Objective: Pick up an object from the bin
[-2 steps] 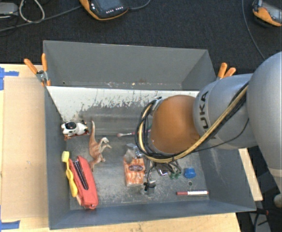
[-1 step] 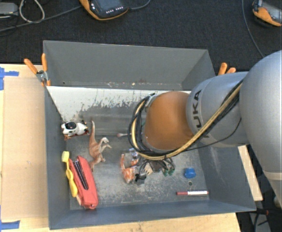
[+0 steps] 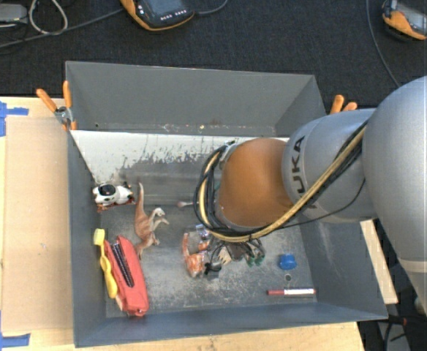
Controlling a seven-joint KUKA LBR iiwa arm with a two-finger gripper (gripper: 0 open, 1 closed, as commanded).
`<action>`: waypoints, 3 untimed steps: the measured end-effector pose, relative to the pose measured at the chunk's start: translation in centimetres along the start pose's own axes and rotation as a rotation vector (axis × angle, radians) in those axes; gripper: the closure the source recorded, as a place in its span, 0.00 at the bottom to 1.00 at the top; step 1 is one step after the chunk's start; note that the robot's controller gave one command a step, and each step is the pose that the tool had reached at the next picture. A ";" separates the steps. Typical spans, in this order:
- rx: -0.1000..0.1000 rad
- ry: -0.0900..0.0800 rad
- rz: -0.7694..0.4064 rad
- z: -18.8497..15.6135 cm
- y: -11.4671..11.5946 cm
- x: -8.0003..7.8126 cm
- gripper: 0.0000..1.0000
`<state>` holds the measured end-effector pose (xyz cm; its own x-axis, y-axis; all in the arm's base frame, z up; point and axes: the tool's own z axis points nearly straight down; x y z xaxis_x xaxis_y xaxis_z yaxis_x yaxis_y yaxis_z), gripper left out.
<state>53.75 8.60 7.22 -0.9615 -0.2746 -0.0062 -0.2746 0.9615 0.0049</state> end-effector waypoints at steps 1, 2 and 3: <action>0.000 0.001 0.002 -1.0 0.0 0.0 1.00; -0.001 0.007 0.002 -4.3 0.1 0.2 1.00; 0.000 0.000 0.002 -7.9 0.2 0.0 1.00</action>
Offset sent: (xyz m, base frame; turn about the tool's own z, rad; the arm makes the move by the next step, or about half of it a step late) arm -0.0003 0.0000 0.0690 0.0009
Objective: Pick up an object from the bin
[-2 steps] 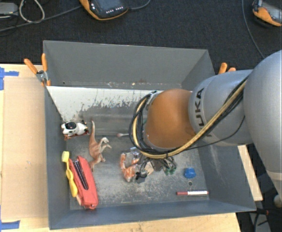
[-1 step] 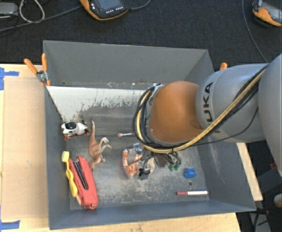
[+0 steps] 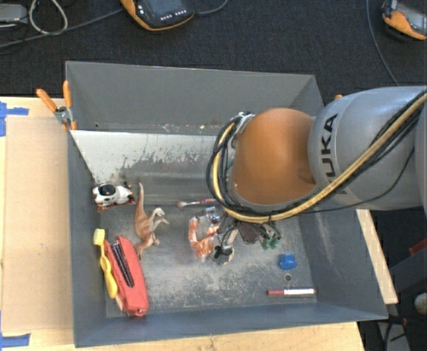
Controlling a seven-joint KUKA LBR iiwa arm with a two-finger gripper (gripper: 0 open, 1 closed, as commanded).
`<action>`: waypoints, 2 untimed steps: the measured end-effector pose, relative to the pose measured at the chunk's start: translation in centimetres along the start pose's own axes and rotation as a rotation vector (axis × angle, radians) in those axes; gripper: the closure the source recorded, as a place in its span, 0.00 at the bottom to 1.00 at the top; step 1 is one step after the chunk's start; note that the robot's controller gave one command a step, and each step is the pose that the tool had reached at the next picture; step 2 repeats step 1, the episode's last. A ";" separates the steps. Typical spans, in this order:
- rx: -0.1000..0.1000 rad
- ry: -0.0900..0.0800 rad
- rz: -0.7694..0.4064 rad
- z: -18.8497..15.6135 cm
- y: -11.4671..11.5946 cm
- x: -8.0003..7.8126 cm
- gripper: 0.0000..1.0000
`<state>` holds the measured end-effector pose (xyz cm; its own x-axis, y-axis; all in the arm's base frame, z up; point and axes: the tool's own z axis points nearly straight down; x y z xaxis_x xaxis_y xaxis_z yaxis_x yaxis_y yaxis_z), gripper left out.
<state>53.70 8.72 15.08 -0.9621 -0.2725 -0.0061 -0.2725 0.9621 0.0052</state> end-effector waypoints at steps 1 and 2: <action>-0.001 0.002 0.002 -2.4 0.1 0.0 1.00; -0.001 0.002 0.002 -2.4 0.1 0.0 1.00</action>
Offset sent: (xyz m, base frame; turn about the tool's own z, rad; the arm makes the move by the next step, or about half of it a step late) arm -0.0004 0.0007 0.0623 0.0016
